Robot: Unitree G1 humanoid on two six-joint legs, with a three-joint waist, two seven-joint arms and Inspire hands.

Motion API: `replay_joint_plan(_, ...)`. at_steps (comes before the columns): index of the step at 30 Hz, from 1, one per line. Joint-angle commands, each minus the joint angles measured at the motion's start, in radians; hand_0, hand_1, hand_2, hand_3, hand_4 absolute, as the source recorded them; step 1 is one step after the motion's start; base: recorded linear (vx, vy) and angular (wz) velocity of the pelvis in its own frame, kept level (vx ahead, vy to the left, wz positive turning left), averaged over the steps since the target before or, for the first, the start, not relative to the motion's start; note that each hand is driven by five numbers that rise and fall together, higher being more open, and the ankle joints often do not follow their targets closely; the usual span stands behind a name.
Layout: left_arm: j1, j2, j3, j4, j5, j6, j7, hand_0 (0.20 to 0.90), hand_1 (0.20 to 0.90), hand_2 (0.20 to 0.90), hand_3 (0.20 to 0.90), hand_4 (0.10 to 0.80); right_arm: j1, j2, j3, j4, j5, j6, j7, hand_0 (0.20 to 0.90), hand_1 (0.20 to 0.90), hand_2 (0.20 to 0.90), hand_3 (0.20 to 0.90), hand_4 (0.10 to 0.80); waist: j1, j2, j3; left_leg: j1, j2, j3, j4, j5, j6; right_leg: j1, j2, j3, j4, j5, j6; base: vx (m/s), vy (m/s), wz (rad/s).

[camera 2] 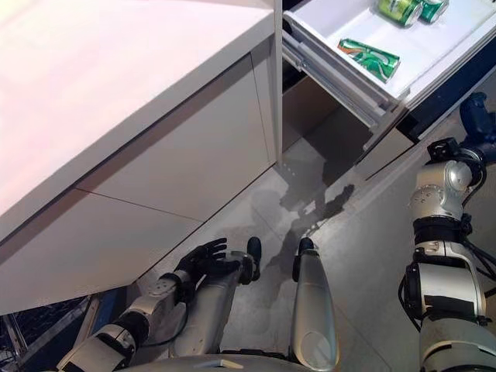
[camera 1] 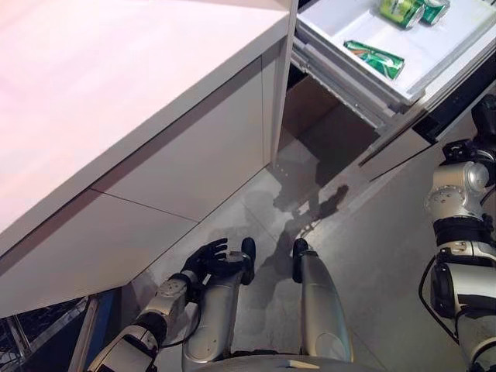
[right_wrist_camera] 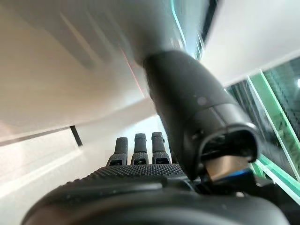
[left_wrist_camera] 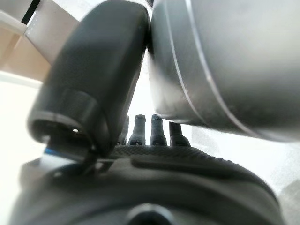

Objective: Put drinks into fridge and close the fridge

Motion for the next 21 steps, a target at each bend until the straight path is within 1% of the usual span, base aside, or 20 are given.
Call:
replay_joint_plan(1,0.12,0.021,-0.003,-0.01,0.011,-0.006,0.01,0.9,0.9,0.9,0.9,0.8,-0.078,-0.144,0.125,-0.218,-0.277,-0.036,0.135,0.9,0.9,0.9,0.9,0.8,0.015,-0.016,-0.072,0.038,-0.014,0.018,0.111,-0.18,0.05,0.064,0.042,-0.022,0.03,-0.031,-0.077,0.007,0.028,-0.09)
replay_joint_plan(2,0.121,0.02,-0.003,-0.01,0.011,-0.007,0.01,0.9,0.9,0.9,0.9,0.8,-0.079,-0.145,0.128,-0.223,-0.284,-0.036,0.138,0.9,0.9,0.9,0.9,0.8,0.015,-0.016,-0.072,0.038,-0.014,0.018,0.111,-0.179,0.05,0.063,0.043,-0.022,0.03,-0.03,-0.076,0.01,0.035,-0.15)
replay_joint_plan(3,0.129,0.021,0.001,-0.015,0.014,-0.012,0.005,0.9,0.9,0.9,0.9,0.8,-0.083,-0.159,0.159,-0.277,-0.334,-0.034,0.16,0.9,0.9,0.9,0.9,0.8,0.015,-0.02,-0.073,0.042,-0.014,0.019,0.108,-0.178,0.049,0.064,0.044,-0.019,0.029,-0.028,-0.074,0.016,0.033,-0.16)
replay_joint_plan(6,0.141,0.023,0.006,-0.021,0.021,-0.014,-0.003,0.9,0.9,0.9,0.9,0.8,-0.092,-0.166,0.203,-0.358,-0.312,-0.01,0.258,0.9,0.9,0.9,0.9,0.8,0.016,-0.027,-0.078,0.054,-0.013,0.019,0.095,-0.176,0.048,0.071,0.044,-0.014,0.021,-0.024,-0.07,0.042,0.028,-0.08)
replay_joint_plan(7,0.143,0.022,0.005,-0.019,0.024,-0.015,-0.004,0.9,0.9,0.9,0.9,0.8,-0.101,-0.164,0.217,-0.372,-0.311,0.008,0.294,0.9,0.9,0.9,0.9,0.8,0.018,-0.031,-0.08,0.061,-0.014,0.019,0.09,-0.175,0.048,0.077,0.043,-0.014,0.016,-0.022,-0.067,0.065,0.004,-0.05)
replay_joint_plan(8,0.144,0.024,0.006,-0.015,0.027,-0.016,-0.007,0.9,0.9,0.9,0.9,0.8,-0.113,-0.164,0.235,-0.376,-0.319,0.045,0.339,0.9,0.9,0.9,0.9,0.8,0.021,-0.034,-0.082,0.067,-0.014,0.018,0.086,-0.175,0.047,0.084,0.042,-0.013,0.012,-0.021,-0.065,0.064,0.003,-0.08)
replay_joint_plan(9,0.145,0.026,0.006,-0.013,0.03,-0.017,-0.011,0.9,0.9,0.9,0.9,0.8,-0.126,-0.167,0.258,-0.374,-0.321,0.058,0.367,0.9,0.9,0.9,0.9,0.8,0.026,-0.036,-0.083,0.073,-0.014,0.017,0.08,-0.173,0.046,0.09,0.039,-0.014,0.005,-0.018,-0.064,0.062,0.001,-0.03)
replay_joint_plan(11,0.15,0.033,0.002,-0.005,0.036,-0.023,-0.017,0.9,0.9,0.9,0.9,0.8,-0.165,-0.17,0.308,-0.365,-0.279,0.105,0.436,0.9,0.9,0.9,0.9,0.8,0.036,-0.041,-0.087,0.09,-0.016,0.01,0.063,-0.167,0.044,0.11,0.034,-0.018,-0.012,-0.012,-0.06,0.06,-0.003,0.03)
replay_joint_plan(13,0.154,0.038,0.0,-0.001,0.045,-0.023,-0.021,0.9,0.9,0.9,0.9,0.8,-0.191,-0.166,0.334,-0.347,-0.267,0.13,0.478,0.9,0.9,0.9,0.9,0.8,0.045,-0.044,-0.091,0.102,-0.017,0.005,0.052,-0.163,0.042,0.125,0.03,-0.022,-0.023,-0.008,-0.056,0.06,0.002,0.05)
replay_joint_plan(18,0.159,0.051,-0.018,0.002,0.045,-0.02,-0.022,0.9,0.9,0.9,0.9,0.8,-0.29,-0.137,0.406,-0.243,-0.228,0.179,0.53,0.9,0.9,0.9,0.9,0.8,0.081,-0.044,-0.097,0.16,-0.02,-0.026,-0.012,-0.138,0.037,0.189,0.01,-0.047,-0.071,0.007,-0.042,0.089,0.017,-0.02)
replay_joint_plan(21,0.16,0.064,-0.023,-0.003,0.038,-0.014,-0.023,0.9,0.9,0.9,0.9,0.8,-0.354,-0.112,0.44,-0.166,-0.234,0.184,0.515,0.9,0.9,0.9,0.9,0.8,0.108,-0.04,-0.102,0.193,-0.022,-0.052,-0.072,-0.111,0.031,0.227,-0.004,-0.066,-0.117,0.023,-0.028,0.048,0.023,0.1)
